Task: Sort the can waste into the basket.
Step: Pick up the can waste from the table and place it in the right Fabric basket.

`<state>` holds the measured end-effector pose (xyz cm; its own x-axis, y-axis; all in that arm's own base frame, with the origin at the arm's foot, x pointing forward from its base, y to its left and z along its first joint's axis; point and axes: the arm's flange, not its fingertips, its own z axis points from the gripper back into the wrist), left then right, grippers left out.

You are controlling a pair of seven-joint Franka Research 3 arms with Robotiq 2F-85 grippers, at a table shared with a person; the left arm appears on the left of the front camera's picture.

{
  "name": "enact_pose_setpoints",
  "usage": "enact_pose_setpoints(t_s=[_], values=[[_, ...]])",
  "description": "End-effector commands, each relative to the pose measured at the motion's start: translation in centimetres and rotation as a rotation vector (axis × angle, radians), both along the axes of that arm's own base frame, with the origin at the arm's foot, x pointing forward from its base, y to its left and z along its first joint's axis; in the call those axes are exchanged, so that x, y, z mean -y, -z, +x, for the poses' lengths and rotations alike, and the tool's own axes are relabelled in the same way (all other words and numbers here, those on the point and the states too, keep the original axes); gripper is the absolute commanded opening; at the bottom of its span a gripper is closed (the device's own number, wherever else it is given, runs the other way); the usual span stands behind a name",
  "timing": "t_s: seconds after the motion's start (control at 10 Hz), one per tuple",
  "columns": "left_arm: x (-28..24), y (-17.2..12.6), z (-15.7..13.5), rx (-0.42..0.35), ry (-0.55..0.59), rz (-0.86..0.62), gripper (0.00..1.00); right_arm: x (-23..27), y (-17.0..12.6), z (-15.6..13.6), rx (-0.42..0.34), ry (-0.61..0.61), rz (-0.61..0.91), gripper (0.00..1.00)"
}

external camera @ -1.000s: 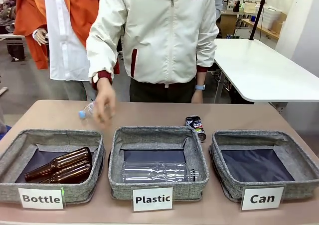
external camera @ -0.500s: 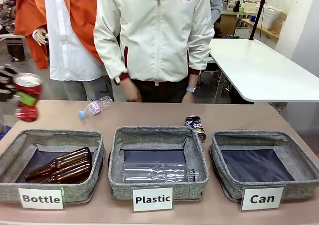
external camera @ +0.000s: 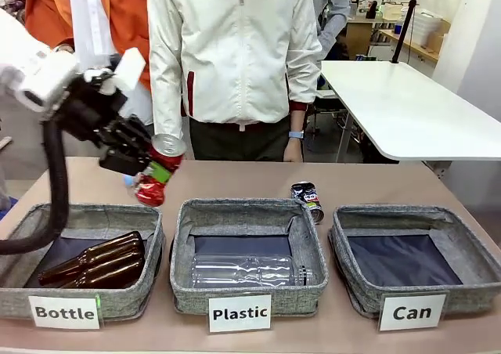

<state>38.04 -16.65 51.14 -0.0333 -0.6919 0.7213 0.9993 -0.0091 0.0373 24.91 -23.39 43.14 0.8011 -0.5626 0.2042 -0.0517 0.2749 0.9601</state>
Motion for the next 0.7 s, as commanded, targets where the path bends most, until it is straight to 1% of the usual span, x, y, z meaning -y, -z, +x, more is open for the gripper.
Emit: enact_pose_setpoints(t_s=[0.0, 0.1, 0.4, 0.5, 0.6], values=[[-1.4, -0.4, 1.1, -0.057, 0.071, -0.016, 0.27, 0.0, -0.1, 0.2, 0.041, 0.007, 0.008, 1.00], [0.0, 0.0, 0.0, 0.000, 0.000, 0.000, 0.27, 0.0, -0.1, 0.2, 0.041, 0.007, 0.008, 1.00], [0.0, 0.0, 0.0, 0.000, 0.000, 0.000, 0.27, 0.0, -0.1, 0.2, 0.041, 0.007, 0.008, 1.00], [0.3, -0.1, 0.5, -0.012, 0.015, -0.007, 0.27, 0.0, -0.1, 0.2, 0.041, 0.007, 0.008, 1.00], [4.4, -0.1, -0.1, 0.043, 0.027, -0.091, 0.27, 0.0, 0.0, 0.0, 0.000, 0.000, 0.000, 1.00]])
